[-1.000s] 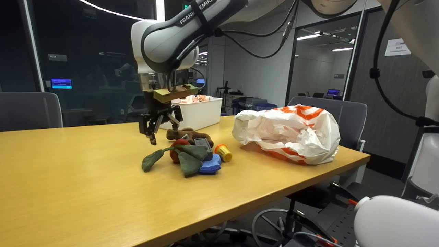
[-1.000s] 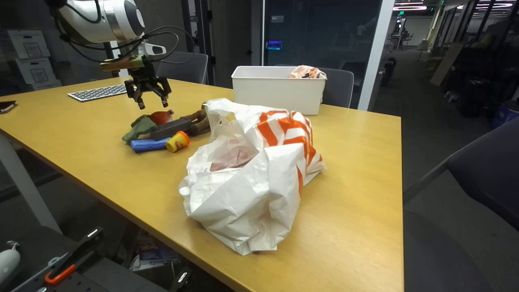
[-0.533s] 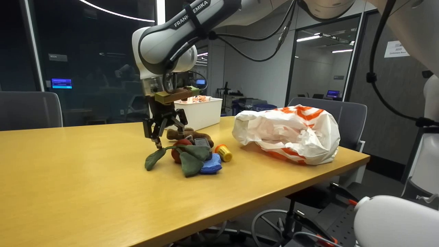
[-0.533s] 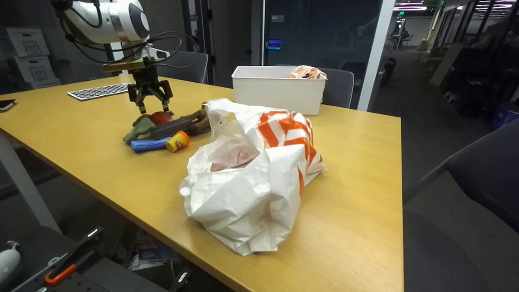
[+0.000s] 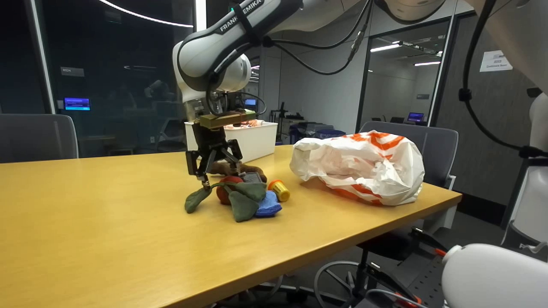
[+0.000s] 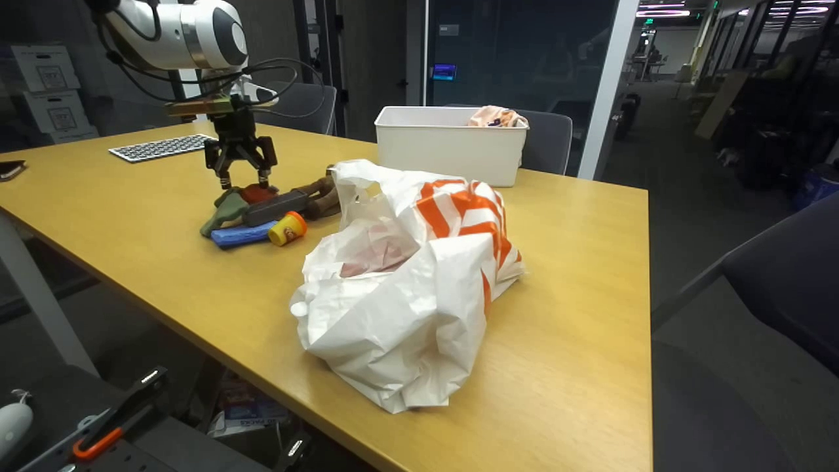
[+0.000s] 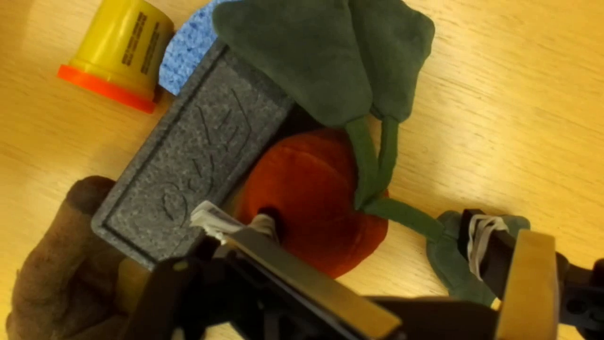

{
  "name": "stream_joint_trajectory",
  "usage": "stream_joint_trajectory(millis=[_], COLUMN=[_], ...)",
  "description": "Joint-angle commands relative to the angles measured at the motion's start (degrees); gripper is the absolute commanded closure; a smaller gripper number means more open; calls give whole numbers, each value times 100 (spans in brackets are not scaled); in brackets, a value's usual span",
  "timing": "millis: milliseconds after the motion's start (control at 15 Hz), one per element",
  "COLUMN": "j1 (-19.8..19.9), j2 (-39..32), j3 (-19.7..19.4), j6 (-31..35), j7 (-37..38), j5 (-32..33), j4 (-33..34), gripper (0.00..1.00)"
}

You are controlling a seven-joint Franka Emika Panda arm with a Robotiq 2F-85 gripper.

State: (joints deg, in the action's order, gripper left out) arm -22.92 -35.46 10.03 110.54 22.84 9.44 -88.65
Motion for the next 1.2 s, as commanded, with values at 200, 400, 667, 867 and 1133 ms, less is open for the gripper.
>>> stream_joint_trajectory(millis=[200,400,667,867,1133], j1=[29,86,216,238,241], j2=[743,1107,1471,1873,2941], j3=[-307,-326,-217,-85,-36], j6=[191,143,227,266,137], j7=[159,80,-50,-148,238], j5=[95,110,-63,-191,-86], j4=[-927,-1242,-1548,-1670,-2081], gripper=[49,72,97,96,96])
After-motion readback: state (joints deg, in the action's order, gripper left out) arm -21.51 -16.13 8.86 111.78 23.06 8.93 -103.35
